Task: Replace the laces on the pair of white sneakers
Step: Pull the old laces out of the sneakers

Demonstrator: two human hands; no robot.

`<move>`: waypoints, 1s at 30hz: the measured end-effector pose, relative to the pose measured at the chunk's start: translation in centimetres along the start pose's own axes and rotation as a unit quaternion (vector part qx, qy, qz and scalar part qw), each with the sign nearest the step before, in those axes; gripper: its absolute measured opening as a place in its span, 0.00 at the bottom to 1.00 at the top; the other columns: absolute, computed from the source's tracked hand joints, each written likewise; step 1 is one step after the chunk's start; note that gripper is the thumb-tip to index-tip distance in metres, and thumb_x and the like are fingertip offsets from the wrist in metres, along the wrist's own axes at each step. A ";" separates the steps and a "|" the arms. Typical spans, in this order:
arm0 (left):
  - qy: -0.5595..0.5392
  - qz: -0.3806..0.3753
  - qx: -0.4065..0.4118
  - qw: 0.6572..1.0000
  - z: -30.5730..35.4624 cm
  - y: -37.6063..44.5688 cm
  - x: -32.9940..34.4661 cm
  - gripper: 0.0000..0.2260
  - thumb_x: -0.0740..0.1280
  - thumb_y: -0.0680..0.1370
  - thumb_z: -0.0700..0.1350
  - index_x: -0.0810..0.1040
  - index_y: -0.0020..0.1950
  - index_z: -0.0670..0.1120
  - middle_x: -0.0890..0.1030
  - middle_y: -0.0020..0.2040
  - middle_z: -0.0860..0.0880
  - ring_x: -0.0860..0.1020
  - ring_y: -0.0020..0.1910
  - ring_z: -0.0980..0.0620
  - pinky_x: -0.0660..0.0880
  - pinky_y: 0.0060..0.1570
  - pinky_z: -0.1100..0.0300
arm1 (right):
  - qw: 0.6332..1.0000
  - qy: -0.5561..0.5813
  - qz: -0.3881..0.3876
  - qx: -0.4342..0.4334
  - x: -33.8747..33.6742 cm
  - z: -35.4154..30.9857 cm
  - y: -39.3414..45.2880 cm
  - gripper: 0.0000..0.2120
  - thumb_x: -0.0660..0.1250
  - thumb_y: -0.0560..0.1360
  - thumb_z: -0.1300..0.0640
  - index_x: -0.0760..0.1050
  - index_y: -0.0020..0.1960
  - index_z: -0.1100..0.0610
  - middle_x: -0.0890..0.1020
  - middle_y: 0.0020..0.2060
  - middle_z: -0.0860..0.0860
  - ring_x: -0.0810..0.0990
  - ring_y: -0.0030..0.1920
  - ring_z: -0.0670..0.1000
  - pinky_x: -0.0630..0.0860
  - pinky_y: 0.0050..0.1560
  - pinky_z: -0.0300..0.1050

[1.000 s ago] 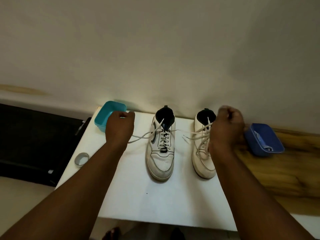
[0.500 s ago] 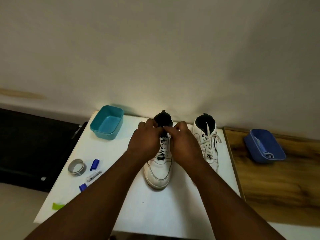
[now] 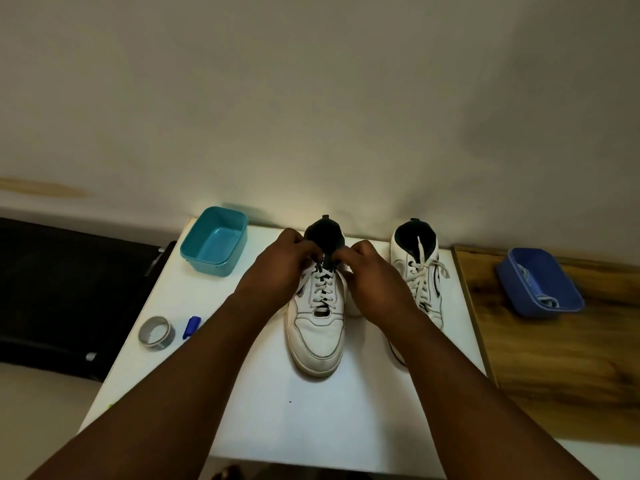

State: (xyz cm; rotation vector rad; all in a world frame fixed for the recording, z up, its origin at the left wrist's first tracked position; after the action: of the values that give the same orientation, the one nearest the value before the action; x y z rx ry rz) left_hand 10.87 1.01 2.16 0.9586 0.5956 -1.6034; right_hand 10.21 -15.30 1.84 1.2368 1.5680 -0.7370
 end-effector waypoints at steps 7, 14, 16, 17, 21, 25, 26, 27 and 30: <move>0.015 0.015 0.007 1.000 -1.0 -0.4 -0.8 0.11 0.67 0.81 0.40 0.83 0.55 0.54 0.74 0.50 0.51 0.77 0.47 0.53 0.67 0.41 0.64 | 0.997 0.069 0.026 0.006 -0.2 2.3 -0.4 0.08 0.71 0.78 0.62 0.79 0.53 0.50 0.75 0.48 0.47 0.75 0.40 0.48 0.69 0.39 0.43; -0.011 0.013 0.008 1.000 -0.8 -0.3 -0.4 0.14 0.65 0.80 0.36 0.83 0.56 0.53 0.76 0.51 0.49 0.79 0.49 0.50 0.77 0.49 0.56 | 0.992 0.106 0.038 0.049 -0.4 2.6 -0.6 0.09 0.71 0.78 0.62 0.82 0.55 0.51 0.76 0.49 0.50 0.77 0.42 0.50 0.78 0.50 0.51; -0.023 -0.001 0.007 1.000 -0.4 -0.2 -0.3 0.14 0.64 0.80 0.36 0.82 0.58 0.51 0.76 0.52 0.47 0.77 0.50 0.49 0.75 0.50 0.56 | 0.989 0.127 0.041 0.057 -1.0 1.9 -0.3 0.11 0.68 0.80 0.60 0.83 0.59 0.49 0.75 0.54 0.50 0.78 0.50 0.50 0.77 0.55 0.50; -0.024 -0.003 0.004 1.000 -0.2 -0.1 -0.2 0.14 0.63 0.80 0.36 0.82 0.60 0.51 0.76 0.52 0.47 0.77 0.49 0.49 0.73 0.49 0.57 | 0.988 0.139 0.043 0.053 -1.4 1.2 -0.1 0.11 0.67 0.81 0.57 0.82 0.62 0.48 0.74 0.59 0.50 0.76 0.56 0.51 0.76 0.60 0.50; -0.025 0.001 0.003 1.000 0.0 -0.3 0.3 0.14 0.63 0.81 0.38 0.81 0.62 0.51 0.75 0.53 0.46 0.77 0.48 0.48 0.72 0.46 0.59 | 0.999 0.006 -0.002 0.036 -0.8 -1.6 0.5 0.14 0.65 0.82 0.48 0.80 0.65 0.46 0.69 0.73 0.50 0.66 0.70 0.57 0.67 0.70 0.53; -0.019 0.007 -0.002 1.000 0.0 -0.6 0.3 0.14 0.63 0.80 0.37 0.80 0.61 0.51 0.74 0.54 0.46 0.77 0.47 0.48 0.73 0.46 0.57 | 0.993 0.073 0.027 0.088 -0.3 -1.2 0.6 0.07 0.68 0.80 0.52 0.84 0.55 0.46 0.73 0.72 0.48 0.65 0.71 0.58 0.64 0.70 0.55; -0.020 0.010 0.000 1.000 -0.1 -0.6 0.2 0.13 0.63 0.80 0.38 0.80 0.61 0.51 0.74 0.53 0.47 0.77 0.47 0.48 0.72 0.45 0.58 | 0.991 0.083 0.034 0.099 -0.5 -0.9 0.6 0.06 0.68 0.80 0.52 0.84 0.53 0.45 0.73 0.72 0.47 0.65 0.72 0.57 0.63 0.70 0.55; -0.022 0.012 0.000 1.000 -0.1 -0.6 0.2 0.13 0.63 0.81 0.38 0.80 0.61 0.51 0.74 0.53 0.47 0.77 0.47 0.48 0.71 0.45 0.59 | 0.991 0.079 0.027 0.102 -0.4 -0.7 0.5 0.06 0.68 0.80 0.50 0.84 0.53 0.44 0.72 0.73 0.46 0.64 0.73 0.57 0.61 0.70 0.55; -0.020 0.011 -0.004 1.000 -0.1 -0.4 0.3 0.13 0.63 0.81 0.38 0.80 0.61 0.50 0.75 0.53 0.46 0.77 0.47 0.48 0.71 0.45 0.59 | 0.995 0.039 -0.029 0.089 0.6 -1.2 0.3 0.09 0.66 0.81 0.47 0.83 0.58 0.43 0.68 0.76 0.45 0.59 0.76 0.55 0.55 0.71 0.52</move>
State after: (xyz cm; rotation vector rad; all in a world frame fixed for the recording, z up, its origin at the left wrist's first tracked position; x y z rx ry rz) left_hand 10.53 1.03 1.78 0.9225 0.5622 -1.5949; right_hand 10.13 -13.92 1.78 1.3672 1.6359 -0.8908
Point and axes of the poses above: each hand's wrist, its own y-axis towards the middle knuckle, its own x-axis out of the palm, z = x × y, the point moved 7 cm from there along y, towards the middle knuckle
